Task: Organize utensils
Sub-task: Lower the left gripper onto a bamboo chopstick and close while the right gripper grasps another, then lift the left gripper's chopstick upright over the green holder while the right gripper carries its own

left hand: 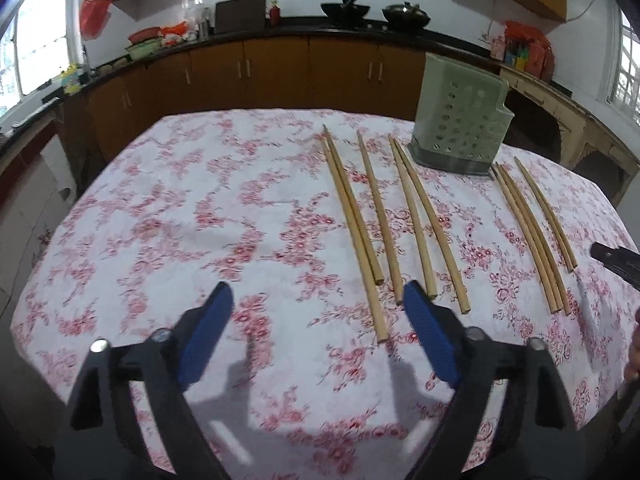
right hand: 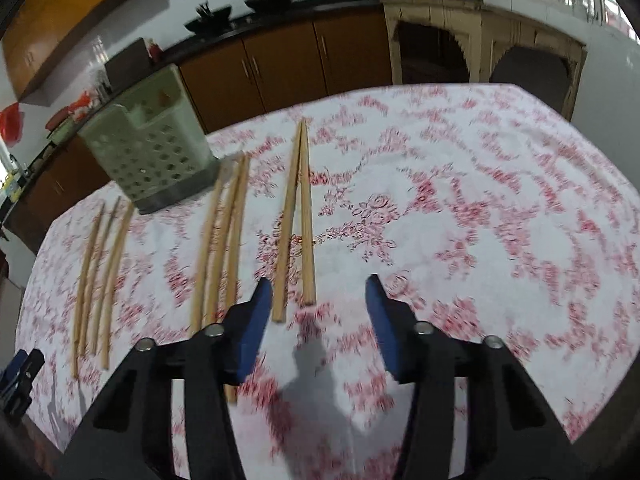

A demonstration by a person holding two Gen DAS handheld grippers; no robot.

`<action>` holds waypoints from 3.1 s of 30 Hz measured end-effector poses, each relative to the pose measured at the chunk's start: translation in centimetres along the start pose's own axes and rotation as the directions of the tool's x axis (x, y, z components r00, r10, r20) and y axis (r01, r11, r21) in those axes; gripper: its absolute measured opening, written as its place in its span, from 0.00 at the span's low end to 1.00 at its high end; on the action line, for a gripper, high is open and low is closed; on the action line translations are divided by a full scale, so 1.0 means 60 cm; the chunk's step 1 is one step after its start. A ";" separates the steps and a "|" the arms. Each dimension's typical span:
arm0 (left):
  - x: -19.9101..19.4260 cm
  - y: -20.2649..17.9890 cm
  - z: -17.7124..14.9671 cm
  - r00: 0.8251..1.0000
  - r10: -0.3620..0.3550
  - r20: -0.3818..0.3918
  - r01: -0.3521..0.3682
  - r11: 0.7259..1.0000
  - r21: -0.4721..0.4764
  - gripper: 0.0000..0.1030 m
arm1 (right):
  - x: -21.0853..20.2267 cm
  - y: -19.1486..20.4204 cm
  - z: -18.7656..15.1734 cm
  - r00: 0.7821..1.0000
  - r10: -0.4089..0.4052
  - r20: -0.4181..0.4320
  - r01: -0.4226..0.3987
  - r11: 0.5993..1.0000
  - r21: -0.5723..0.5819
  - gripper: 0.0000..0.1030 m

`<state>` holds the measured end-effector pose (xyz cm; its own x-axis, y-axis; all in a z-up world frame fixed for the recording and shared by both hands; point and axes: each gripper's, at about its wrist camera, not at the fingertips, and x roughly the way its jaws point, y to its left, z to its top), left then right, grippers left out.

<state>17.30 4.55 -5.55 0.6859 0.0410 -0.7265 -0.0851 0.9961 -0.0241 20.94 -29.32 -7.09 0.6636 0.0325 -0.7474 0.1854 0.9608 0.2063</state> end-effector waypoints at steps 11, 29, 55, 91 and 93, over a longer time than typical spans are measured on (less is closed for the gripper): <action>0.042 -0.018 0.008 0.995 -0.066 -0.074 0.066 0.998 0.003 0.57 | 0.055 0.021 0.003 0.996 -0.083 -0.030 0.081 0.993 -0.081 0.16; 0.120 -0.021 0.047 0.986 0.053 -0.159 -0.048 0.998 0.032 0.08 | 0.074 0.003 0.026 0.995 -0.097 -0.011 0.096 0.995 -0.041 0.08; 0.154 0.029 0.091 0.996 0.022 -0.084 -0.015 0.996 0.087 0.33 | 0.089 -0.017 0.042 0.993 -0.115 0.021 0.115 0.993 -0.019 0.08; -0.065 0.039 0.174 0.973 -0.040 0.228 0.003 0.987 0.161 0.07 | -0.134 -0.007 0.096 0.900 0.002 0.435 0.048 0.993 -0.104 0.08; -0.078 0.040 0.191 0.966 -0.042 0.257 0.005 0.989 0.146 0.07 | -0.142 -0.007 0.103 0.893 0.010 0.451 0.039 0.994 -0.099 0.08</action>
<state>22.18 7.65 5.64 0.8513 0.0175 -0.5243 0.0246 0.9970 0.0733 19.67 -31.71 3.09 0.9208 -0.0860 -0.3804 0.1385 0.9839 0.1129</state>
